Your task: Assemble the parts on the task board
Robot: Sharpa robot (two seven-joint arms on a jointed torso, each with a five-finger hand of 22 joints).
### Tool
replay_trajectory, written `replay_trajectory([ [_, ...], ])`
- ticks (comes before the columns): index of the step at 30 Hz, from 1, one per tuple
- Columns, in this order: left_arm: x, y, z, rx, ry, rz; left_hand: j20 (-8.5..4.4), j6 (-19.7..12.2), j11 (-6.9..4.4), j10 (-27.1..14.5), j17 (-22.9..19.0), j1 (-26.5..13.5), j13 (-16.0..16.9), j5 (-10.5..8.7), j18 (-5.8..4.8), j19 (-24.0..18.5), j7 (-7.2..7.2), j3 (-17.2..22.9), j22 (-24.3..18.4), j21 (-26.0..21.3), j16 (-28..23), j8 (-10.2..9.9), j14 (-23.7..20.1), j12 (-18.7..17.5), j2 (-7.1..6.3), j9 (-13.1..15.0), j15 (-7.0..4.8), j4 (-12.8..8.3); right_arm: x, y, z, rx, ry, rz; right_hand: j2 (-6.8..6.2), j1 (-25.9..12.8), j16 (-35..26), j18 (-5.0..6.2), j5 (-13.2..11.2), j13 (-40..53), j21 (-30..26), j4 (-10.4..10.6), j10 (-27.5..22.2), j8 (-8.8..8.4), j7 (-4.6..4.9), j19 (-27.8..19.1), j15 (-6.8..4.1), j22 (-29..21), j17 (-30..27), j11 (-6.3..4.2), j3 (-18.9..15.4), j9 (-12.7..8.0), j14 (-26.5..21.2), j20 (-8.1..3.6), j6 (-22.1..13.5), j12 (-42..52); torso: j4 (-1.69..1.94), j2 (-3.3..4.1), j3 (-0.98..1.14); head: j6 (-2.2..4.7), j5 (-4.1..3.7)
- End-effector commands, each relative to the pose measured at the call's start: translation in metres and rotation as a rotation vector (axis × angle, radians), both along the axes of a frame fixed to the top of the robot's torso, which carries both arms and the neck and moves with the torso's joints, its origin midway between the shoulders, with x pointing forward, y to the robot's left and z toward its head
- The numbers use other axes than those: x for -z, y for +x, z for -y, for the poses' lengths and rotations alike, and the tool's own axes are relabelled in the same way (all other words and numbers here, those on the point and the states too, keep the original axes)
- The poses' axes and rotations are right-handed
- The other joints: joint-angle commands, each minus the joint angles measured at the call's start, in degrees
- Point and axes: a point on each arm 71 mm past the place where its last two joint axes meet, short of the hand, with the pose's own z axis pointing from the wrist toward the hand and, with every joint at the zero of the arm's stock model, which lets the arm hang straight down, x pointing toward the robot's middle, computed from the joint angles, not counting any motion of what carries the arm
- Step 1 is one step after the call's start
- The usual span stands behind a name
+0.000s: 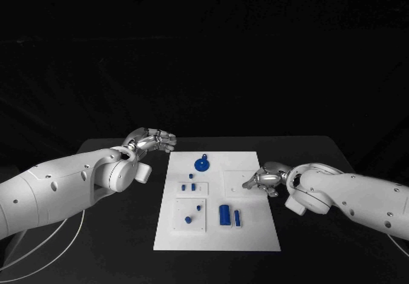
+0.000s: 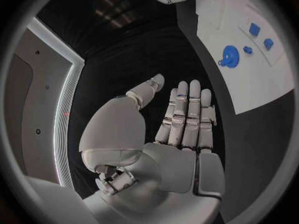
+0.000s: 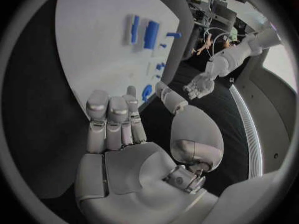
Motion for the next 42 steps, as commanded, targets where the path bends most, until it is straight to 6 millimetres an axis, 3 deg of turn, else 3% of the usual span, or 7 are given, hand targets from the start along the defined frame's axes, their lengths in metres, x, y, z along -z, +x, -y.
replay_trajectory([
  [1, -0.003, 0.003, -0.005, -0.004, -0.049, 0.022, 0.33, -0.7, 0.13, -0.74, 0.17, -0.6, -0.22, -0.26, 0.47, -1.05, 0.1, -0.14, 0.06, -0.73, -0.88, -0.07, -0.94, -0.09, 0.08, -0.21, 0.34, 0.43, -0.019, 0.022, 0.0, 0.037, 0.295, 0.123, 2.62, 1.33, -1.02, 4.74, 2.61, 0.0, -1.03, -2.32, -1.34, -0.26, 0.63, -1.46, 0.5, -0.24, -0.42, 0.07, -2.34, 0.33, -1.01, 0.03, -1.36, -0.54, -0.29, -1.32, -0.29, 1.22, -0.18],
  [24, -0.012, 0.036, -0.019, -0.165, -0.157, 0.081, 2.45, -5.61, 0.52, -9.87, -2.49, -3.64, -5.1, 0.05, -1.29, -6.55, -2.11, -5.33, -2.14, -8.34, -8.92, -1.82, -10.51, -0.01, 1.46, -1.22, 2.38, -0.03, -0.039, 0.091, 0.009, 0.223, 0.664, 0.259, 8.67, 9.88, -48.59, -0.26, 3.93, -55.54, -43.6, -3.18, -12.23, -1.55, 2.4, -34.87, 14.66, -24.32, -31.07, 8.21, -7.34, -1.44, -27.98, 15.76, -10.67, -49.11, 0.26, -4.3, 0.2, 7.27, 0.27],
  [25, -0.01, 0.035, -0.021, -0.158, -0.121, 0.061, -0.72, -50.23, -7.07, -27.51, -27.65, -21.43, -10.0, -3.46, -1.73, -36.35, -9.39, -34.25, -22.87, -34.59, -27.28, -17.03, -53.7, -3.93, 8.54, -28.43, -6.49, 12.49, -0.037, 0.092, 0.011, 0.239, 0.596, 0.252, 11.73, -42.15, -67.87, -10.26, -4.7, -72.95, -61.22, 13.16, -66.52, -13.75, -5.7, -71.88, 6.58, -74.9, -60.08, 0.18, -38.63, -32.74, -74.46, 5.15, -56.94, -56.79, 0.13, -4.16, 0.1, 7.14, 0.03],
  [27, -0.009, 0.034, -0.02, -0.159, -0.122, 0.061, -0.72, -50.23, -7.07, -68.56, -27.65, -22.71, -10.0, -3.46, -1.73, -36.35, -9.39, -34.25, -24.35, -34.59, -27.28, -17.03, -53.7, -3.93, 8.54, -28.43, -6.49, 12.49, -0.037, 0.092, 0.011, 0.24, 0.599, 0.253, 11.73, -42.15, -67.87, -10.26, -4.7, -72.95, -61.22, 13.16, -66.52, -13.75, -5.7, -71.88, 6.58, -74.9, -60.08, 0.18, -38.63, -32.74, -74.46, 5.15, -56.94, -56.79, 0.09, -4.25, 0.08, 7.02, 0.04],
  [28, -0.008, 0.033, -0.019, -0.161, -0.123, 0.061, -0.72, -50.23, -7.07, -68.56, -27.65, -63.53, -10.0, -3.46, -1.73, -36.35, -9.39, -34.25, -27.04, -34.59, -27.28, -17.03, -53.7, -3.93, 8.54, -28.43, -6.49, 12.49, -0.037, 0.091, 0.01, 0.242, 0.603, 0.256, 11.73, -42.15, -67.87, -10.26, -4.7, -72.95, -61.22, 13.16, -66.52, -13.75, -5.7, -71.88, 6.58, -74.9, -60.08, 0.18, -38.63, -32.74, -74.46, 5.15, -56.94, -56.79, 0.04, -4.37, 0.05, 6.89, 0.05],
  [31, -0.004, 0.028, -0.015, -0.166, -0.126, 0.062, -0.72, -50.23, -7.07, -68.56, -27.65, -63.53, -10.0, -3.46, -1.73, -36.35, -9.39, -34.25, -71.4, -34.59, -27.28, -17.03, -53.7, -3.93, 8.54, -28.43, -6.49, 12.49, -0.036, 0.087, 0.007, 0.248, 0.62, 0.266, 11.73, -42.15, -67.87, -10.26, -4.7, -72.95, -61.22, 13.16, -66.52, -13.75, -5.7, -71.88, 6.58, -74.9, -60.08, 0.18, -38.63, -32.74, -74.46, 5.15, -56.94, -56.79, -0.29, -5.13, -0.15, 5.96, 0.15],
  [42, 0.022, -0.029, 0.027, -0.219, -0.153, 0.074, -0.72, -50.23, -7.07, -68.56, -27.65, -63.53, -10.0, -3.46, -1.73, -36.35, -9.39, -34.25, -71.4, -34.59, -27.28, -17.03, -53.7, -3.93, 8.54, -28.43, -6.49, 12.49, -0.031, 0.043, -0.021, 0.335, 0.758, 0.337, 11.73, -42.15, -67.87, -10.26, -4.7, -72.95, -61.22, 13.16, -66.52, -13.75, -5.7, -71.88, 6.58, -74.9, -60.08, 0.18, -38.63, -32.74, -74.46, 5.15, -56.94, -56.79, -1.21, -7.26, -0.7, 3.42, 0.42],
])
